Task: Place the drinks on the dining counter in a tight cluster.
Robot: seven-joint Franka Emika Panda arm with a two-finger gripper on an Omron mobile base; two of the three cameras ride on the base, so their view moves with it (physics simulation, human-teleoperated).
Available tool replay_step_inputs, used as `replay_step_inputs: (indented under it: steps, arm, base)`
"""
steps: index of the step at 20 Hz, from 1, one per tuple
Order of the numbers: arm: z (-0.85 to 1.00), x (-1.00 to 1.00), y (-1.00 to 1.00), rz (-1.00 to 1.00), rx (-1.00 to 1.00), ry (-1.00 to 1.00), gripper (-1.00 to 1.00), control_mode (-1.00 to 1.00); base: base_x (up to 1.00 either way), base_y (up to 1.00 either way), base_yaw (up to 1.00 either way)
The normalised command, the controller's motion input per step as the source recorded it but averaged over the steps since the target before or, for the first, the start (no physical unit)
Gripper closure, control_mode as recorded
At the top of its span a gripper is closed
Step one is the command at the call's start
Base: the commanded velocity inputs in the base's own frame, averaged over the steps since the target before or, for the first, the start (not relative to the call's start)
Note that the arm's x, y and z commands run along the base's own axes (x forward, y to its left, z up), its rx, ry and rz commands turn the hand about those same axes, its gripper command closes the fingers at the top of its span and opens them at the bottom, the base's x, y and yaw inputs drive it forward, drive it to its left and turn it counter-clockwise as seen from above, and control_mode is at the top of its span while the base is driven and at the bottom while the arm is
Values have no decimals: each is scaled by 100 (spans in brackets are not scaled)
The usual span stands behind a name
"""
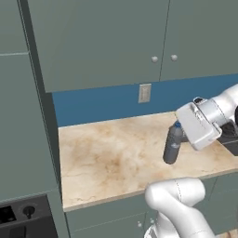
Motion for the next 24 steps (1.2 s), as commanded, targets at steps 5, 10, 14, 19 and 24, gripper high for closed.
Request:
replay_step_inputs:
  steps: [5, 10, 14, 19, 24]
  arm:
    - [0, 0, 0, 0, 0, 0, 100, 100]
    - [0, 0, 0, 0, 0, 0, 100, 100]
    - [0, 0, 0, 0, 0, 0, 100, 100]
    - [0, 0, 0, 0, 0, 0, 100, 100]
    - [0, 0, 0, 0, 0, 0, 100, 100]
  base:
    - [-85, -50, -14]
    - [-75, -45, -15]
    - [-33, -4, -64]
    - [-4, 3, -98]
    - [0, 0, -100]
